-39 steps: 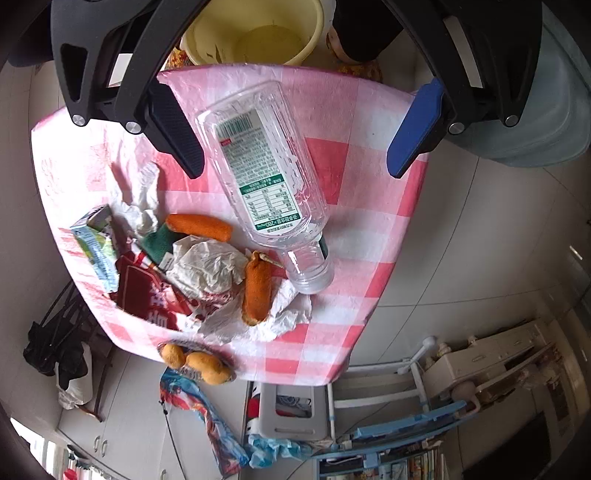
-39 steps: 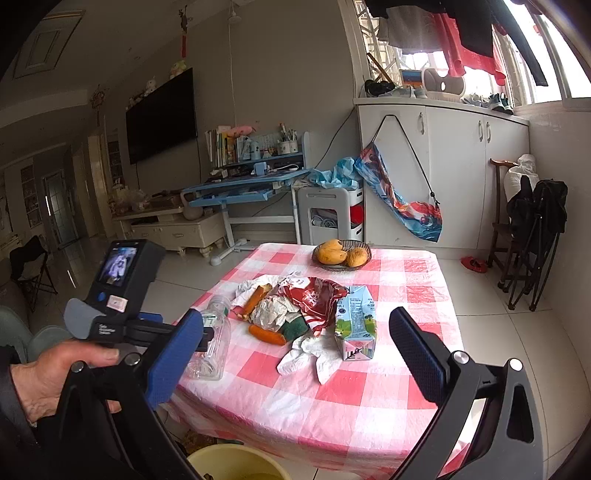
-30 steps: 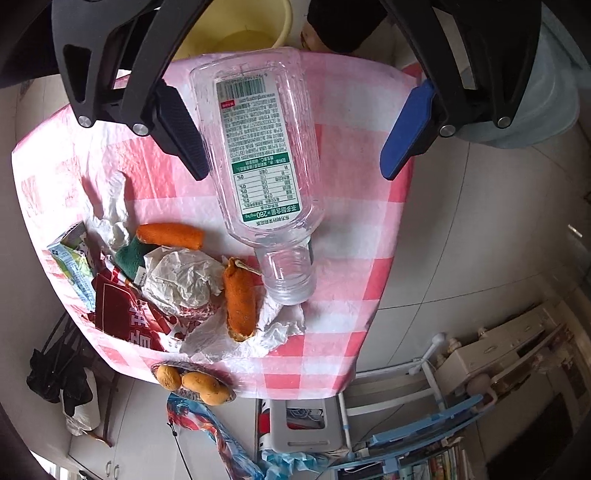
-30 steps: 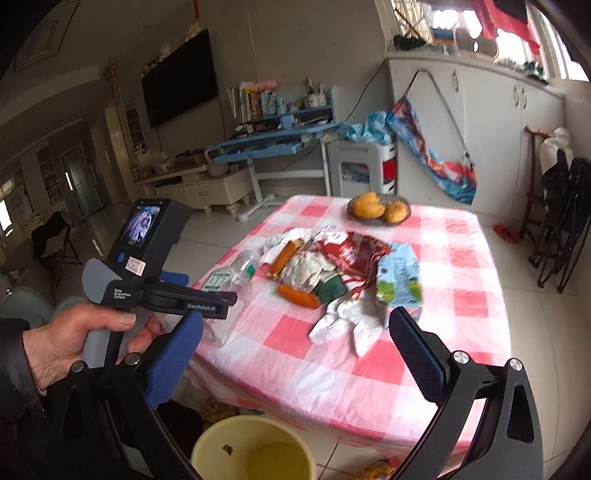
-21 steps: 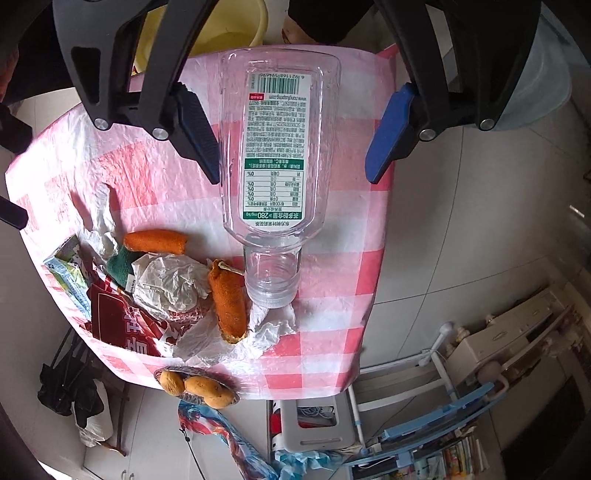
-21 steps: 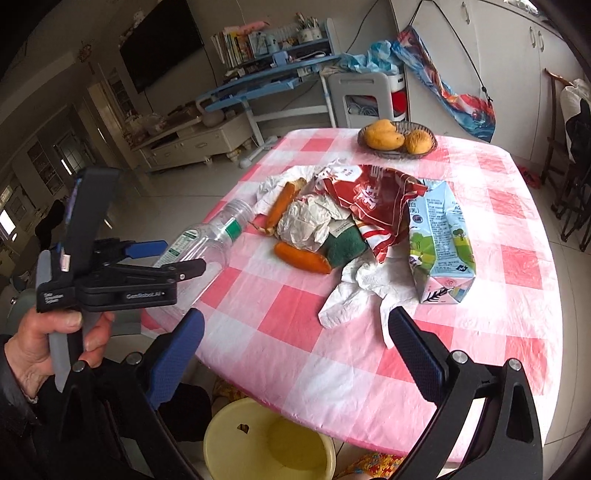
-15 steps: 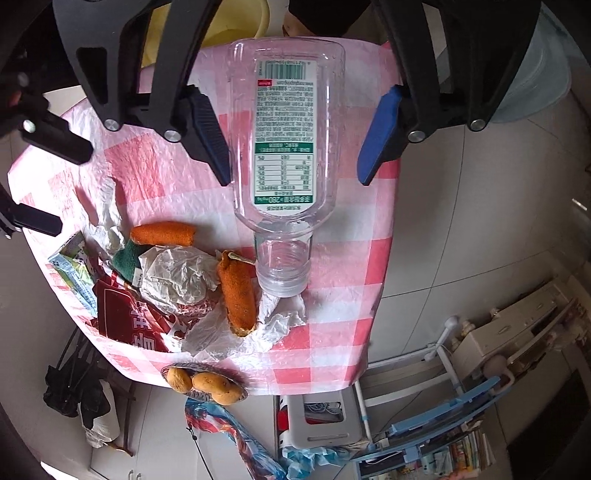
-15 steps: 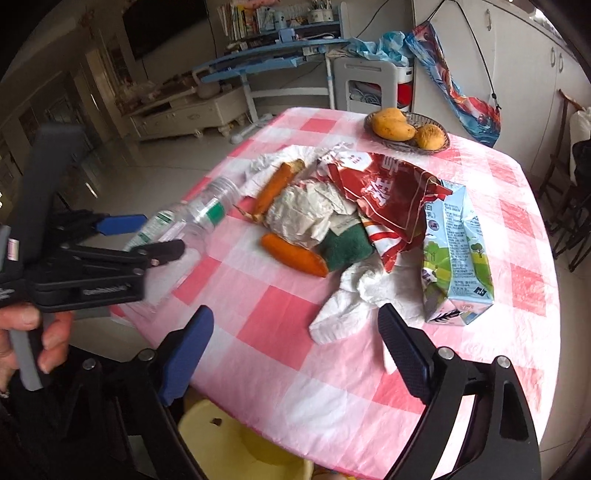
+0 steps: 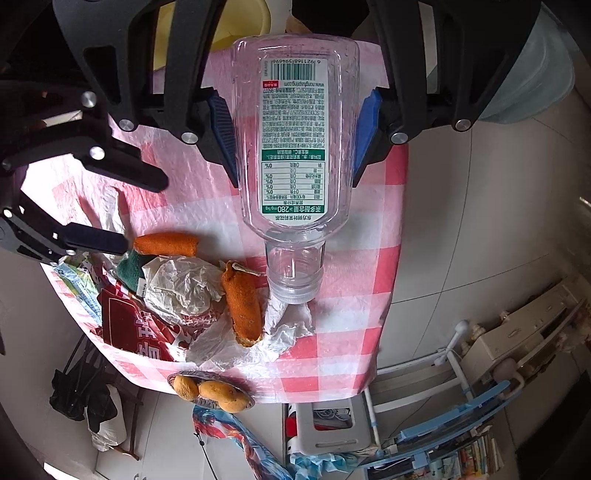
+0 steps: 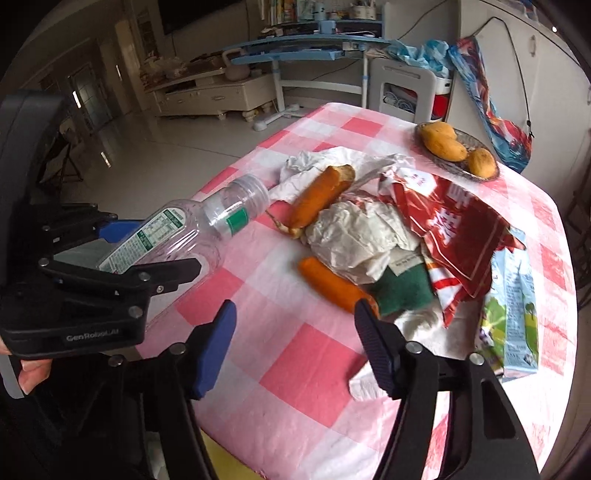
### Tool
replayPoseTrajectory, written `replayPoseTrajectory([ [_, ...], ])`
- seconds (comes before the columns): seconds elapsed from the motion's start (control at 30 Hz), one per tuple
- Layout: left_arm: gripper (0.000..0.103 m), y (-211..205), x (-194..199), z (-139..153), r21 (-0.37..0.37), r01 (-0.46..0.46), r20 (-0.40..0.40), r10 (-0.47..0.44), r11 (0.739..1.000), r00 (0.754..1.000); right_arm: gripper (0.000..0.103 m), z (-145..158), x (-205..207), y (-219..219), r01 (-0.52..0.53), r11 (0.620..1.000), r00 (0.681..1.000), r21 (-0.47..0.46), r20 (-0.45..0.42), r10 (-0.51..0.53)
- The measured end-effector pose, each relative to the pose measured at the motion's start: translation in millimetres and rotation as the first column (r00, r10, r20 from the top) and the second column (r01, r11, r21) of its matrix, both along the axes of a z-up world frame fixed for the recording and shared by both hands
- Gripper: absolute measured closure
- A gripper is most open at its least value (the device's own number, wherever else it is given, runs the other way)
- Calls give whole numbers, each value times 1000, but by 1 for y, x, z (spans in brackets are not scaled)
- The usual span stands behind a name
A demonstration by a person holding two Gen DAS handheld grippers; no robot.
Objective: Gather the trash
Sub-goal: 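Grasp the orange bread stick with the right tool while the left holds the clear bottle, then carry the bread stick to the yellow bucket and open the right tool while the left carries the bottle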
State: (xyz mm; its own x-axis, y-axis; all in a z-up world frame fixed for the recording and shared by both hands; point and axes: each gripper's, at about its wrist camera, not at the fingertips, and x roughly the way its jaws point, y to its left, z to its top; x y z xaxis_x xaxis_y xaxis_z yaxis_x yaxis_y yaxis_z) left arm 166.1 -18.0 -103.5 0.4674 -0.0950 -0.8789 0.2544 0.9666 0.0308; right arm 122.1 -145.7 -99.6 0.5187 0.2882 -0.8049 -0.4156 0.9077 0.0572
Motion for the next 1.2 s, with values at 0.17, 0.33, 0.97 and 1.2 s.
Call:
replayPoseTrajectory([
  [0.17, 49, 2, 1, -2, 4, 13, -8, -13, 1000, 1000, 51, -12, 23, 2, -6, 999, 1000, -39, -26, 5],
  [0.33, 49, 1, 7, -7, 20, 5, -23, -5, 1000, 1000, 52, -17, 36, -5, 20, 998, 999, -67, -35, -22],
  [0.97, 51, 28, 6, 13, -149, -48, -6, 48, 988, 999, 86, -1, -7, -11, 13, 996, 998, 91, -70, -7],
  [1.2, 51, 36, -11, 27, -177, -57, 46, 66, 983, 997, 86, 11, -46, -6, -22, 978, 997, 210, -73, 39],
])
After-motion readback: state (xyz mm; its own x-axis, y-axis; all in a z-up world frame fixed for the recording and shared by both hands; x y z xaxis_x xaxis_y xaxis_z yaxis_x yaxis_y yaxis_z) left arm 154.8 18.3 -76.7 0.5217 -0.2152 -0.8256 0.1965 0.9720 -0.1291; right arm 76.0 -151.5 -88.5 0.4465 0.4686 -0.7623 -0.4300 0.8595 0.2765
